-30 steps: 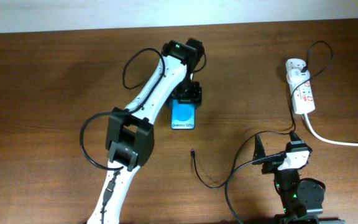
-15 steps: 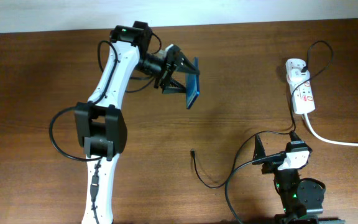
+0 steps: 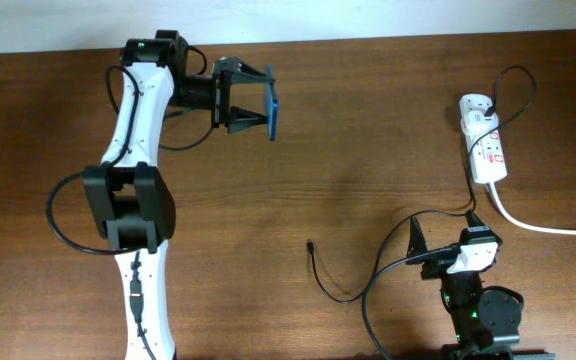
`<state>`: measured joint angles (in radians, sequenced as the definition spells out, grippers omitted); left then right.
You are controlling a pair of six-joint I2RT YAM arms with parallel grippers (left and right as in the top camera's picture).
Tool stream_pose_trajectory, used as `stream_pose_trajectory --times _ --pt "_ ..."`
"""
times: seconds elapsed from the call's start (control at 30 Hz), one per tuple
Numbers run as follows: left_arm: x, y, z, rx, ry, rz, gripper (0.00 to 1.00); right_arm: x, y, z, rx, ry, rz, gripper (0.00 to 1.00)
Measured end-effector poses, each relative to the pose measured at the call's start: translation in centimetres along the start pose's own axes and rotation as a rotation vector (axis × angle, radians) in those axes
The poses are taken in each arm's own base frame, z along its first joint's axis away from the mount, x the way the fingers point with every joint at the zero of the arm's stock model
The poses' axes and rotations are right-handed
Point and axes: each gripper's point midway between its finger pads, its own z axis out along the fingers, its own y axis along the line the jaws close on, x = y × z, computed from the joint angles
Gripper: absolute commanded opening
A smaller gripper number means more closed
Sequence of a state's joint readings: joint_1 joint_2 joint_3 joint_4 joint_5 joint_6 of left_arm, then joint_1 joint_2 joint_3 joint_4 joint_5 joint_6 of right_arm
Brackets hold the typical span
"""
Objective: Plug charger to phone and switch on socket
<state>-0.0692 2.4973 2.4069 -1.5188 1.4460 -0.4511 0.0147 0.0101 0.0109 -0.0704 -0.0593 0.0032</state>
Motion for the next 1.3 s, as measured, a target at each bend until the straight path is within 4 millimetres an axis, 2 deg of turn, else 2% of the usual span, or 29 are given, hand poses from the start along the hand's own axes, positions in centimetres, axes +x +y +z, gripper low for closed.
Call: stream_pose_trajectory --times 0.27,1.3 --pt "0.6 -1.0 0.0 0.059 0.030 -0.012 0.72 0.0 0.0 0.0 0.000 0.000 0.000 0.98" --pt "1.2 -0.9 0.9 0.051 0.051 -0.046 0.70 0.0 0.0 0.0 0.000 0.000 0.000 0.98"
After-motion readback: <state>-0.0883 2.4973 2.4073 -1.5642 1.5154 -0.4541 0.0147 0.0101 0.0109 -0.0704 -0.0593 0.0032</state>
